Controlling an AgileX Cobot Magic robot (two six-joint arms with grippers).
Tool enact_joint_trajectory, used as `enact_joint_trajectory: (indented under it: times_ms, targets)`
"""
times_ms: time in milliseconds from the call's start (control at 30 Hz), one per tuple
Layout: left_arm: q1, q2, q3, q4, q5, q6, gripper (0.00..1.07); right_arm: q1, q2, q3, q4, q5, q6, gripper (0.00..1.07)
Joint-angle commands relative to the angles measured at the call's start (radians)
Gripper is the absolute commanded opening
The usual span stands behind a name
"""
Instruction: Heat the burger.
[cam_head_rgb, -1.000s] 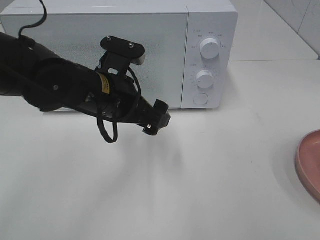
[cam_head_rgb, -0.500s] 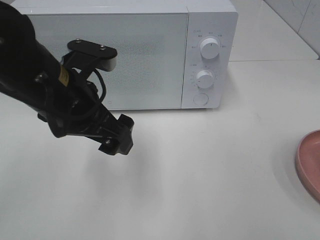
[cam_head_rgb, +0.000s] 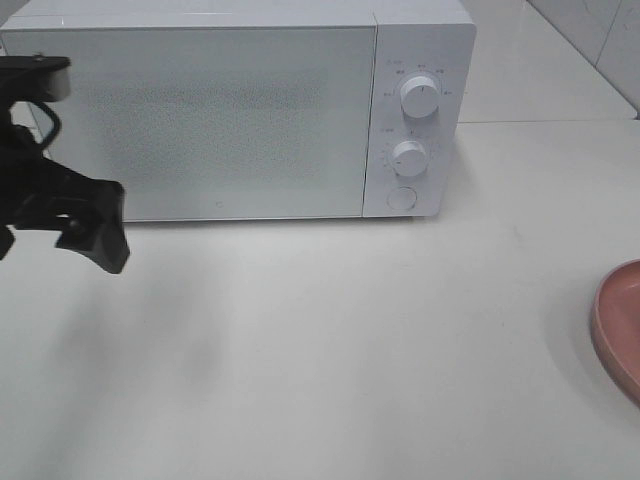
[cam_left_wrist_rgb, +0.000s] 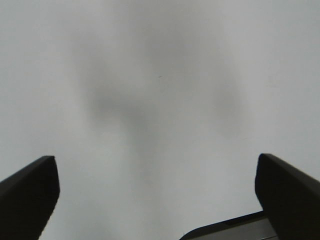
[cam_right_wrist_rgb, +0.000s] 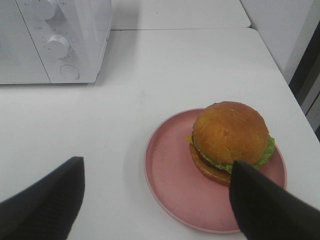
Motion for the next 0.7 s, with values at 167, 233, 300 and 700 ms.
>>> enact_joint_trajectory:
  times_ms: [167,233,300,700]
  targets:
    - [0.156,-0.069,-0.001,-0.003,0.120,0.007,0.99,-0.008,-0.027,0.002,-0.001,-0.008,-0.008,0.76]
    - [0.172,-0.076,-0.001,-0.003,0.136,0.011,0.98,-0.008,-0.027,0.002,-0.001,-0.008,-0.008,0.76]
    - [0.209,-0.086,0.000,-0.003,0.168,0.030,0.98,-0.008,-0.027,0.002,-0.001,-0.008,-0.008,0.76]
    - [0.378,-0.229,0.188,-0.023,0.190,0.063,0.98,-0.008,-0.027,0.002,-0.001,-0.008,-0.008,0.76]
